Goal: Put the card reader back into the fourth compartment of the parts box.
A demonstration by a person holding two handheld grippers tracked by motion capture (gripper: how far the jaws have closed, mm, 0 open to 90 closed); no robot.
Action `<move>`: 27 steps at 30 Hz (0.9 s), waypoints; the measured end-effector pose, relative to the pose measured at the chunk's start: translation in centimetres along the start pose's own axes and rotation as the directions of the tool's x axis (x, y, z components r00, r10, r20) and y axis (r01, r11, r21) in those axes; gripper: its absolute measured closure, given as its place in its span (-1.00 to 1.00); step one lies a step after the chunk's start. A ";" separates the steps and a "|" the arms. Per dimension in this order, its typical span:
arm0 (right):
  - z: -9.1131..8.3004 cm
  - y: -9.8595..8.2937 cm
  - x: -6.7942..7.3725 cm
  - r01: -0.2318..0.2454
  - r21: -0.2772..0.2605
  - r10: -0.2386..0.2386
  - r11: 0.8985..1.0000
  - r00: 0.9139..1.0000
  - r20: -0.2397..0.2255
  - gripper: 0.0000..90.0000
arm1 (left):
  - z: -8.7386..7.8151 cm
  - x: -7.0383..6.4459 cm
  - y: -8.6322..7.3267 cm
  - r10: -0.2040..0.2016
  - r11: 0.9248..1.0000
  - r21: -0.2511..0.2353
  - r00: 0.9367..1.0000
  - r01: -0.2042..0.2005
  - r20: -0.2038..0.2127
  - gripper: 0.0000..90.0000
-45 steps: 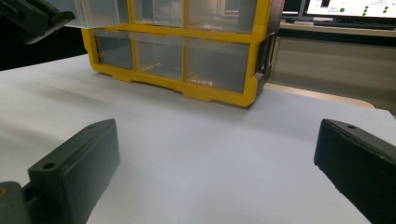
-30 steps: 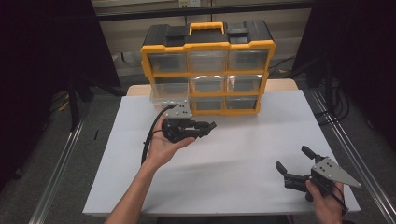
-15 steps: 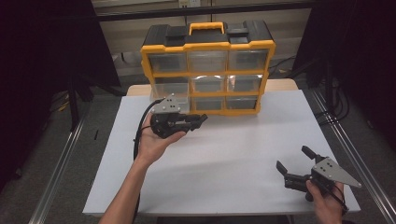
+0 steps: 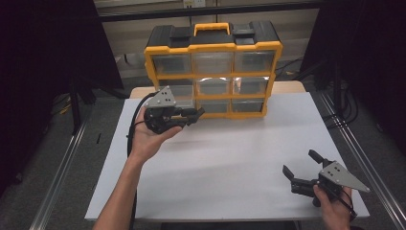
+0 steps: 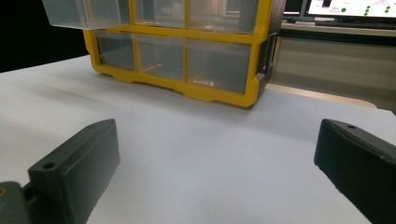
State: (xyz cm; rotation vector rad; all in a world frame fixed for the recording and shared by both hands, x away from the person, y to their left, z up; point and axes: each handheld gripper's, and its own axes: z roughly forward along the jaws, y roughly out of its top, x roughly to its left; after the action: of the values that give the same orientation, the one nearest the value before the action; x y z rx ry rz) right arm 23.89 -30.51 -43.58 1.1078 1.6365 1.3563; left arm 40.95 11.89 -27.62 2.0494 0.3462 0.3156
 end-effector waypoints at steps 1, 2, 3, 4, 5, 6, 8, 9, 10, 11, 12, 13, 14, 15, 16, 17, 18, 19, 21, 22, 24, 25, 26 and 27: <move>0.0 0.0 0.0 -0.001 0.000 0.001 1.000 1.000 0.000 -1.00 | -0.2 0.2 0.1 -0.006 1.000 -0.002 1.000 0.006 -0.004 0.64; 0.0 0.0 0.0 0.000 0.000 0.000 1.000 1.000 -0.001 -1.00 | -0.3 0.3 0.1 -0.008 1.000 -0.001 1.000 0.008 -0.005 0.64; 0.0 0.0 0.0 0.001 -0.001 -0.001 1.000 1.000 0.001 -1.00 | -0.5 0.5 0.2 -0.010 1.000 0.000 1.000 0.010 -0.012 0.64; 0.0 0.0 0.0 0.000 0.000 0.000 1.000 1.000 0.001 -1.00 | -0.7 0.6 0.2 -0.016 1.000 -0.001 1.000 0.016 -0.017 0.64; 0.0 0.0 0.0 0.000 0.000 0.000 1.000 1.000 0.001 -1.00 | -0.7 0.6 0.2 -0.017 1.000 0.003 1.000 0.017 -0.019 0.64; 0.0 0.0 0.0 0.000 -0.001 0.000 1.000 1.000 0.001 -1.00 | -0.8 0.6 0.2 -0.012 1.000 0.013 1.000 0.013 -0.023 0.64; 0.0 0.0 0.0 0.000 0.001 0.000 1.000 1.000 0.001 -1.00 | -0.9 0.6 0.1 -0.018 1.000 0.015 0.999 0.018 -0.029 0.64; 0.0 0.0 0.0 0.002 0.004 -0.002 1.000 1.000 0.003 -1.00 | -1.0 0.7 0.1 -0.014 1.000 0.019 0.999 0.014 -0.036 0.64; 0.0 0.0 0.0 0.001 0.005 -0.001 1.000 1.000 0.003 -1.00 | -1.2 0.8 0.2 -0.018 1.000 0.017 0.999 0.019 -0.039 0.64; 0.0 0.0 0.0 0.001 0.005 -0.001 1.000 1.000 0.003 -1.00 | -1.3 0.9 0.2 -0.018 1.000 0.018 0.999 0.018 -0.042 0.64; 0.0 0.0 0.0 0.001 0.003 -0.001 1.000 1.000 0.004 -1.00 | -1.6 1.0 0.3 -0.017 1.000 0.019 0.999 0.018 -0.049 0.64; 0.0 0.0 0.0 0.001 0.004 -0.001 1.000 1.000 0.003 -1.00 | -1.8 1.1 0.4 -0.022 1.000 0.016 0.998 0.023 -0.054 0.64; 0.0 0.0 0.0 -0.002 0.003 0.002 1.000 1.000 0.000 -1.00 | -2.0 1.2 0.5 -0.019 1.000 0.019 0.998 0.020 -0.059 0.64; 0.0 0.0 0.0 -0.003 0.001 0.003 1.000 1.000 0.000 -1.00 | -2.2 1.4 0.6 -0.020 1.000 0.021 0.998 0.021 -0.066 0.64; 0.0 0.0 0.0 -0.002 0.003 0.002 1.000 1.000 0.000 -1.00 | -2.4 1.6 0.7 -0.021 0.999 0.025 0.997 0.023 -0.072 0.64; 0.0 0.0 0.0 -0.001 0.003 0.001 1.000 1.000 0.000 -1.00 | -2.5 1.7 0.8 -0.023 0.999 0.024 0.997 0.025 -0.077 0.64; 0.0 0.0 0.0 0.000 0.005 0.000 1.000 1.000 0.001 -1.00 | -2.7 1.8 0.8 -0.025 0.999 0.024 0.996 0.027 -0.083 0.64; 0.0 0.0 0.0 -0.001 0.004 0.001 1.000 1.000 0.001 -1.00 | -2.9 2.0 0.9 -0.020 0.999 0.028 0.996 0.022 -0.088 0.64; 0.0 0.0 0.0 -0.002 0.002 0.002 1.000 1.000 0.002 -1.00 | -3.2 2.2 1.1 -0.022 0.999 0.026 0.995 0.025 -0.093 0.64; 0.0 0.0 0.0 0.000 0.003 0.000 1.000 1.000 0.003 -1.00 | -3.3 2.3 1.1 -0.028 0.999 0.022 0.995 0.030 -0.097 0.64; 0.0 0.0 0.0 -0.001 0.003 0.001 1.000 1.000 0.004 -1.00 | -3.5 2.6 1.2 -0.027 0.999 0.025 0.994 0.030 -0.105 0.64; 0.0 0.0 0.0 0.001 0.001 -0.001 1.000 1.000 0.006 -1.00 | -3.7 2.7 1.3 -0.028 0.999 0.030 0.994 0.031 -0.107 0.64; 0.0 0.0 0.0 0.003 0.003 -0.003 1.000 1.000 0.007 -1.00 | -3.8 2.8 1.3 -0.027 0.999 0.028 0.993 0.031 -0.111 0.64; 0.0 0.0 0.0 0.003 0.004 -0.003 1.000 1.000 0.008 -1.00 | -3.9 2.9 1.4 -0.030 0.999 0.025 0.993 0.033 -0.110 0.64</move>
State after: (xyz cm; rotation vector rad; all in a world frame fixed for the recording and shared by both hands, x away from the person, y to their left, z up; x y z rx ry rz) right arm 23.92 -30.51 -43.60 1.1114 1.6350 1.3464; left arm 42.38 15.49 -24.33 2.0551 0.4517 0.4072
